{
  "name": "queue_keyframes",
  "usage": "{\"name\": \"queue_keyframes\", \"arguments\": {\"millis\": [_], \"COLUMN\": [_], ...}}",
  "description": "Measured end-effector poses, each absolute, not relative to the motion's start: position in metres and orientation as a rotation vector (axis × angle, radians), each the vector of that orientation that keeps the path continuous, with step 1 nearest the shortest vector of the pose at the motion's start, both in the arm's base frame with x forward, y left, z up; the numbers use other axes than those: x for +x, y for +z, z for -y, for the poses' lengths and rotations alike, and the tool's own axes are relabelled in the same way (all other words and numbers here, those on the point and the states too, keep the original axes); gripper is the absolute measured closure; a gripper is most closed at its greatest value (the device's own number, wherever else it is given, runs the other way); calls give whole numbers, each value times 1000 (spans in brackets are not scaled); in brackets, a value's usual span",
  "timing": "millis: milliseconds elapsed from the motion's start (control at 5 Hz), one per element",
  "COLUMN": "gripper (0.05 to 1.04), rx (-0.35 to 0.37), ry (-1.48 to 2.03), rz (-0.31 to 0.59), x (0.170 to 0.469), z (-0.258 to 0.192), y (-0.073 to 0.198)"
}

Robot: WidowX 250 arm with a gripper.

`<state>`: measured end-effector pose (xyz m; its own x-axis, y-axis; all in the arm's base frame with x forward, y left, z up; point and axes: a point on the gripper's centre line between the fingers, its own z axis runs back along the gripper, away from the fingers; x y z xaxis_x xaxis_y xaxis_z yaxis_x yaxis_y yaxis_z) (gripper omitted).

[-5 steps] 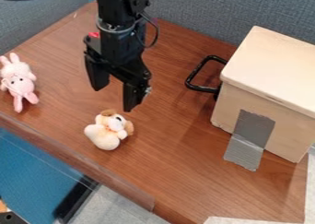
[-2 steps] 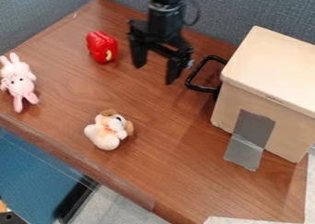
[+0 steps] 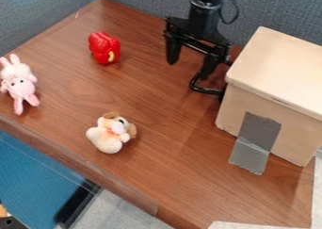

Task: Grab the handle of the drawer and open it

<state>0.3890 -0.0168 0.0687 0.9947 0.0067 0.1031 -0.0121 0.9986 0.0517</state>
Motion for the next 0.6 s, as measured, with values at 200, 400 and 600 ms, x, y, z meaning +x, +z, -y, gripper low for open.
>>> {"name": "queue_keyframes", "arguments": {"millis": [200,400,600], "gripper": [83,137,414], "rx": [75,92,76], "ry": [22,35,64], "rz": [76,30,7], "x": [400,402,400], "z": [18,12,3], "y": [57,37,29]}}
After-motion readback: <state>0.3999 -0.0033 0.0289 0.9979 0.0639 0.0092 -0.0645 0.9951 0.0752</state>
